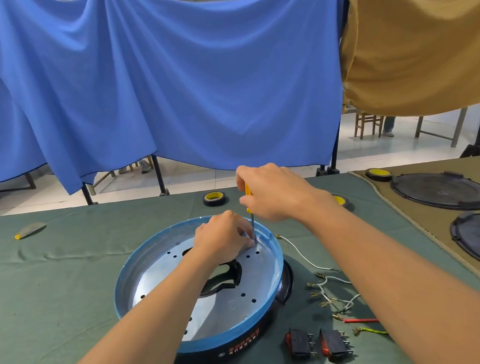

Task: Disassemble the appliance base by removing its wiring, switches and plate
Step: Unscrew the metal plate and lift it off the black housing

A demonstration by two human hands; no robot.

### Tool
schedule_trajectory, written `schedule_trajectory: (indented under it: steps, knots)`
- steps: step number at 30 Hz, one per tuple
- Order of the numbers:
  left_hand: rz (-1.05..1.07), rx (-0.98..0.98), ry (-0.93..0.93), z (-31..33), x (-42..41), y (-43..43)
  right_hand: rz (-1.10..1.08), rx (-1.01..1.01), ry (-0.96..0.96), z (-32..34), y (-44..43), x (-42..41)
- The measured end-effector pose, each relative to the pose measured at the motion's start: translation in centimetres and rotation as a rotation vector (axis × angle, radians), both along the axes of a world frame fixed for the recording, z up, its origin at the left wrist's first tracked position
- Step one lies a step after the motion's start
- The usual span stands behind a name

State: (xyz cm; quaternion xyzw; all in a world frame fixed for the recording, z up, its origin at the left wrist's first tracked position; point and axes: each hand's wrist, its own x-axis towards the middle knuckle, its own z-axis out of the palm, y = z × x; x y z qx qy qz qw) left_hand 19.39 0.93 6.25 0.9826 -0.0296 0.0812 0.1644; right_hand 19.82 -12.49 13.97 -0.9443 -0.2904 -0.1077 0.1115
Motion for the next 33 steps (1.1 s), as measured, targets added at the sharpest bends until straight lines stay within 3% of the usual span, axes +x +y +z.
schedule_trajectory:
  steps: [13, 20, 23, 26, 33]
  knots:
    - [-0.03, 0.197, -0.179, -1.2, 0.3, -0.7, -0.107, -0.009, -0.048, 0.0, -0.1, 0.5]
    - [-0.03, 0.31, -0.21, -1.3, 0.3, -1.0, -0.001, 0.026, 0.061, 0.5, 0.2, 0.6]
    - [-0.017, 0.356, -0.242, -1.1, 0.4, -1.1, -0.057, 0.02, 0.005, 0.3, 0.4, 0.9]
    - [0.02, 0.369, -0.236, -0.7, 0.4, -1.3, -0.098, -0.015, -0.067, 0.2, 0.5, 1.0]
    - [0.065, 0.282, -0.186, -0.9, 0.6, -1.6, -0.025, 0.011, -0.03, 0.3, 0.6, 1.2]
